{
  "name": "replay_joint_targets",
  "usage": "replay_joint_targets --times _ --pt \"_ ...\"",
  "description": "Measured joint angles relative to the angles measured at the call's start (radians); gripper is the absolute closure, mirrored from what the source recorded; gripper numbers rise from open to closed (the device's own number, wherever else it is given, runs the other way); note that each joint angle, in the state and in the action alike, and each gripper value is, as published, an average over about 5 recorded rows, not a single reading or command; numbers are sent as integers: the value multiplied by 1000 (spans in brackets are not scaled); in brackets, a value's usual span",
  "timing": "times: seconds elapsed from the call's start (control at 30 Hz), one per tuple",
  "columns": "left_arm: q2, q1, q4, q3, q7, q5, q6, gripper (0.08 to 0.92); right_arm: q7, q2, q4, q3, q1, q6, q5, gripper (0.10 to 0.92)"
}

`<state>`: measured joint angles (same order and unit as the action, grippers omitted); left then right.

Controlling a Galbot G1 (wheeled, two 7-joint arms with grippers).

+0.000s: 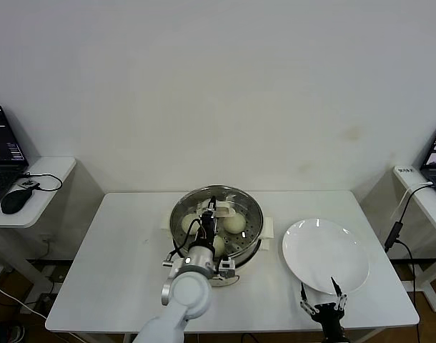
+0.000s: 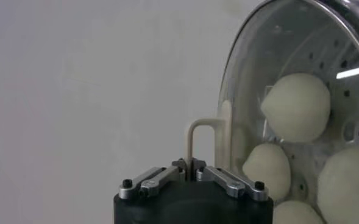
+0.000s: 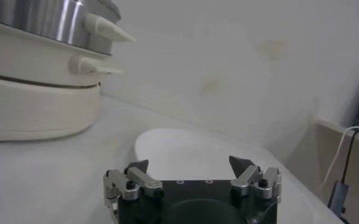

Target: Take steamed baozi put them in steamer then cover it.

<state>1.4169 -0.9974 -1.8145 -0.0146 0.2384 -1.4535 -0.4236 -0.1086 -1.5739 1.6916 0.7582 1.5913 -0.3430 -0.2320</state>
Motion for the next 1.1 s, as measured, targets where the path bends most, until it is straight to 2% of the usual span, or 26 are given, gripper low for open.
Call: replay_joint_targets --times 0.47,0.53,1.1 --pt "17 -15 10 14 -10 -14 14 870 -3 4 -3 -4 1 -1 -1 203" --pt "19 -19 7 17 -10 -17 19 849 -3 4 -3 -6 1 -1 -2 202" --pt "-23 -99 -99 40 -36 -21 51 362 -4 1 3 -11 10 0 -11 203"
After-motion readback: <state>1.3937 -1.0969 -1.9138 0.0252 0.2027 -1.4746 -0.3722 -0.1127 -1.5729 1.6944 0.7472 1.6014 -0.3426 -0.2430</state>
